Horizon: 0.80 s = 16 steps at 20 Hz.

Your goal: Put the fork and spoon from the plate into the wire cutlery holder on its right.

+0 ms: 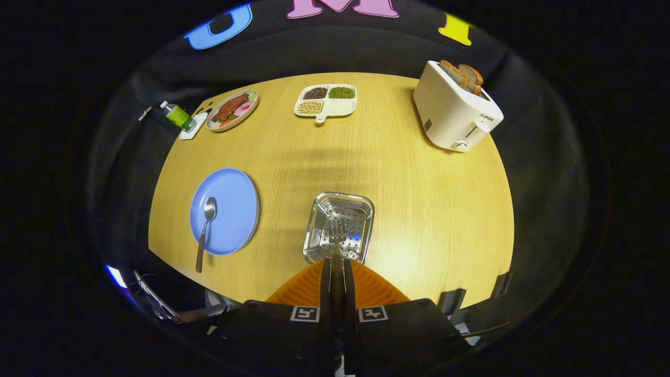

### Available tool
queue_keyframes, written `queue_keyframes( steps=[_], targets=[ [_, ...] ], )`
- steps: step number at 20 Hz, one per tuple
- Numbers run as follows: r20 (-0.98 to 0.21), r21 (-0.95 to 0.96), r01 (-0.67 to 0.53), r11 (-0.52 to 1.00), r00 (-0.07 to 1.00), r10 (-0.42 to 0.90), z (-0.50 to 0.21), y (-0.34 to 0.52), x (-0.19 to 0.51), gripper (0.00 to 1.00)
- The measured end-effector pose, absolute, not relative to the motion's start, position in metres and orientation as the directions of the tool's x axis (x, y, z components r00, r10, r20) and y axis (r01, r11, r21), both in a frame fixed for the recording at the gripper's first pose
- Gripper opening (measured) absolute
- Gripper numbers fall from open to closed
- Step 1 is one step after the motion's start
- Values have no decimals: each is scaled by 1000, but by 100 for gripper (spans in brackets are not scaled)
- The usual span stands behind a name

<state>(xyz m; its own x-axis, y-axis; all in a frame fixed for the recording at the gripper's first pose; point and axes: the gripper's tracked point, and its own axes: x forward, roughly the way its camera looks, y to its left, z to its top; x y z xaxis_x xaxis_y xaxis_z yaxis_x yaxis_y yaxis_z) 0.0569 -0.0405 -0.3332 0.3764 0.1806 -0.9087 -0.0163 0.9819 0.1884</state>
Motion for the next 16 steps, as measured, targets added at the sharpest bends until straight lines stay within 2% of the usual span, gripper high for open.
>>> queue_keyframes(
  steps=[6,9,13,16],
  targets=[
    [-914,206,8,979,358,189,-344,-43,56,19],
    [-889,231,25,973,412,200,-328,-44,62,32],
    [-833,276,-7,961,496,243,-284,-19,68,32],
    [-805,347,-78,935,486,340,-265,37,65,32]
  ],
)
